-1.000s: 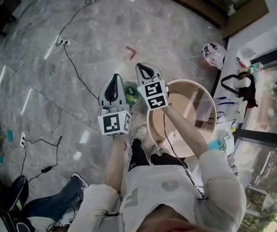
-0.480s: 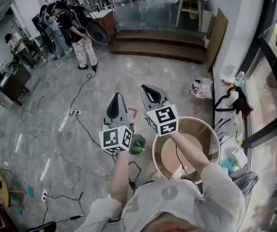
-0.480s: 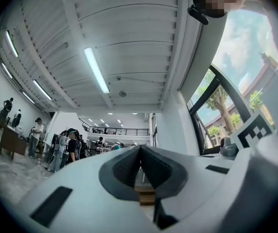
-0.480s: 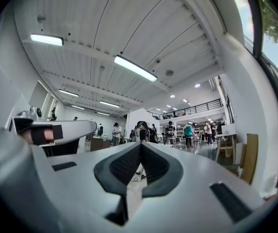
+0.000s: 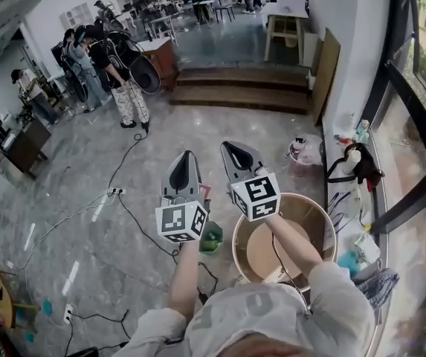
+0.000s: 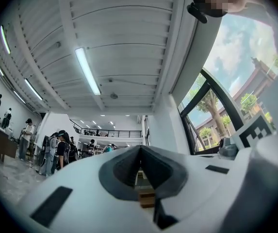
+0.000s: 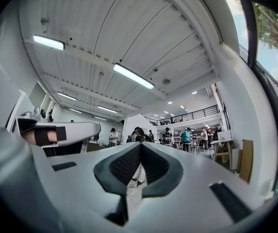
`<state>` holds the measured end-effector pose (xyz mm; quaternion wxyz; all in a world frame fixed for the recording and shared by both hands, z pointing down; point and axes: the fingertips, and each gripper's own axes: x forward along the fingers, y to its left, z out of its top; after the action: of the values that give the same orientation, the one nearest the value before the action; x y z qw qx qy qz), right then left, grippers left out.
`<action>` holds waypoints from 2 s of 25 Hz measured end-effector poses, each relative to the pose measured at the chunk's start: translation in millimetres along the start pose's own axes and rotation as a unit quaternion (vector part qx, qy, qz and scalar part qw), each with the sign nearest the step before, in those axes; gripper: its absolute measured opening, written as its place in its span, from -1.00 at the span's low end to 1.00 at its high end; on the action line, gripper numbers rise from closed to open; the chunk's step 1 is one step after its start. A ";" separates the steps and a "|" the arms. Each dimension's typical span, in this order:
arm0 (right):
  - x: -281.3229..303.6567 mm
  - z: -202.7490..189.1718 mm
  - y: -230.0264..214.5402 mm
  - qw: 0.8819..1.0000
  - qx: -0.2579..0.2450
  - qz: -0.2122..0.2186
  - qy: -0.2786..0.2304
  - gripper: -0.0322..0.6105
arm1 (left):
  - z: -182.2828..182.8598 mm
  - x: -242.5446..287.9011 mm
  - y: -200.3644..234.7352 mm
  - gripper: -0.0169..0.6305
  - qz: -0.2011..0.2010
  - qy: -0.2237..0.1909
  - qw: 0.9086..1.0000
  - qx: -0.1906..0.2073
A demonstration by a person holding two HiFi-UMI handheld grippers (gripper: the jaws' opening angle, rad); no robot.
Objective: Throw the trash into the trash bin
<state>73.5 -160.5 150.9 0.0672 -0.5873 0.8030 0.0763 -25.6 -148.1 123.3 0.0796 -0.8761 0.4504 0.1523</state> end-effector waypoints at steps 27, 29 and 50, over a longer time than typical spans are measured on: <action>-62.6 -57.0 -61.6 0.995 0.051 -0.073 0.034 -0.85 | -58.3 25.7 -74.8 -0.91 -0.111 0.027 0.992 -0.055; -76.3 -67.7 -78.2 0.992 0.065 -0.102 0.046 -0.84 | -66.8 30.4 -90.6 -0.91 -0.133 0.029 0.989 -0.060; -234.5 -221.0 -139.6 0.901 0.144 -0.370 0.176 0.02 | -194.9 34.5 -219.6 -0.91 -0.350 0.089 0.925 -0.120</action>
<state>273.2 -27.9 407.6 0.0316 -0.8300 0.5285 -0.1753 210.0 -100.7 295.5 -0.0185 -0.9910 0.0981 0.0890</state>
